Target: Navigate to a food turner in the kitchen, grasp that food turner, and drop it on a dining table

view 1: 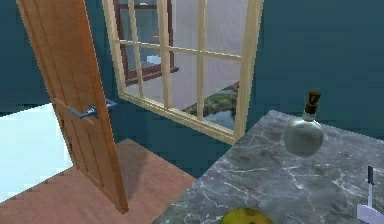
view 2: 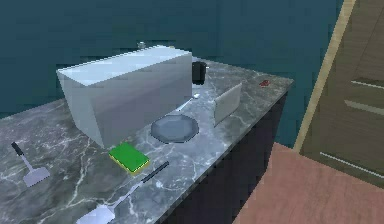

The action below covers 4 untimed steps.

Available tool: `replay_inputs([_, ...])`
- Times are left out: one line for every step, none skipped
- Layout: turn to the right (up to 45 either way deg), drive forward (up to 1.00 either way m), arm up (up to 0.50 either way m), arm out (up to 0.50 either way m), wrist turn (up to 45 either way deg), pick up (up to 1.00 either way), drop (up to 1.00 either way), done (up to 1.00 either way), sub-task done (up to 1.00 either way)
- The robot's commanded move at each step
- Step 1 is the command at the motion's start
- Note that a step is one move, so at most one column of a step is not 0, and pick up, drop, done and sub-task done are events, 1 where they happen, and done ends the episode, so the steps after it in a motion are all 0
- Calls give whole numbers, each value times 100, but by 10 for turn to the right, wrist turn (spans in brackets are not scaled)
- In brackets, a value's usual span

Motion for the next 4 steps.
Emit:
replay_inputs([0, 0, 38, 0, 0, 0, 0, 0, 0])
replay_inputs([0, 0, 0, 16, 0, 0, 0, 0, 0])
replay_inputs([0, 0, 0, 0, 450, 0, 0, 0, 0])
replay_inputs([0, 0, 0, 0, 450, 0, 0, 0, 0])
